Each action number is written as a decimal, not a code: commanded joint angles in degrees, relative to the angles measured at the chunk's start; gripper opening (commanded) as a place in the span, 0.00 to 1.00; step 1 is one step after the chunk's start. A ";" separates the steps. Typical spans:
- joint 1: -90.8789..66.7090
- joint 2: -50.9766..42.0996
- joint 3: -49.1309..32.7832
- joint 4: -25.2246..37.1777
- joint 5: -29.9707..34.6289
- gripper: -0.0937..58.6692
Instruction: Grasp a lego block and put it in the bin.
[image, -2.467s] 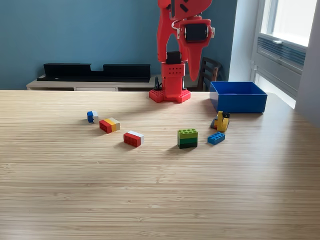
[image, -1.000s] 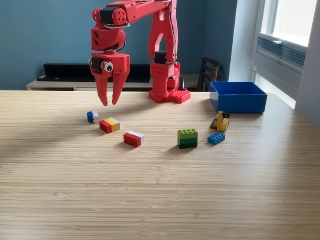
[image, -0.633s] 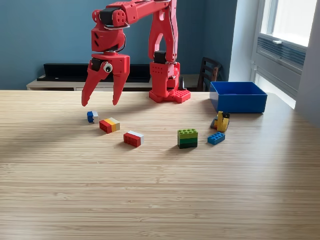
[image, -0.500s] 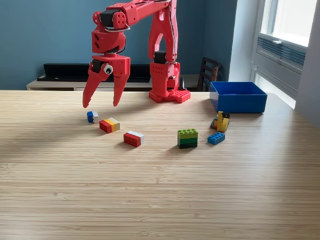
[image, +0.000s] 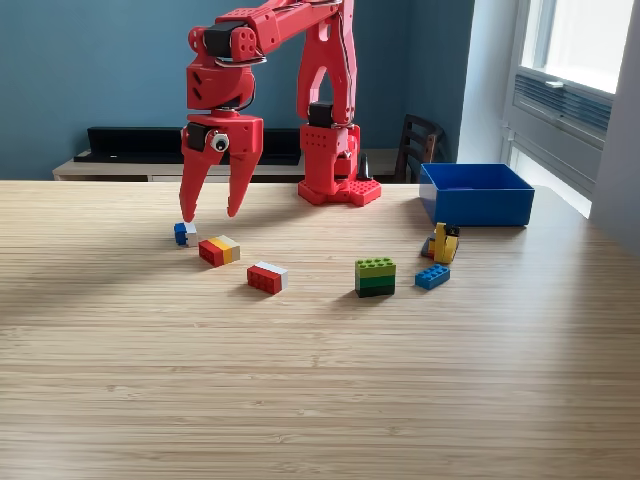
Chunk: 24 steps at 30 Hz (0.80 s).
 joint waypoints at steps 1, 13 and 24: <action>-0.70 1.14 -0.35 -0.62 -0.35 0.42; -0.18 -11.25 -5.10 -0.70 -2.72 0.51; 0.79 -17.84 -9.40 -0.53 -1.67 0.53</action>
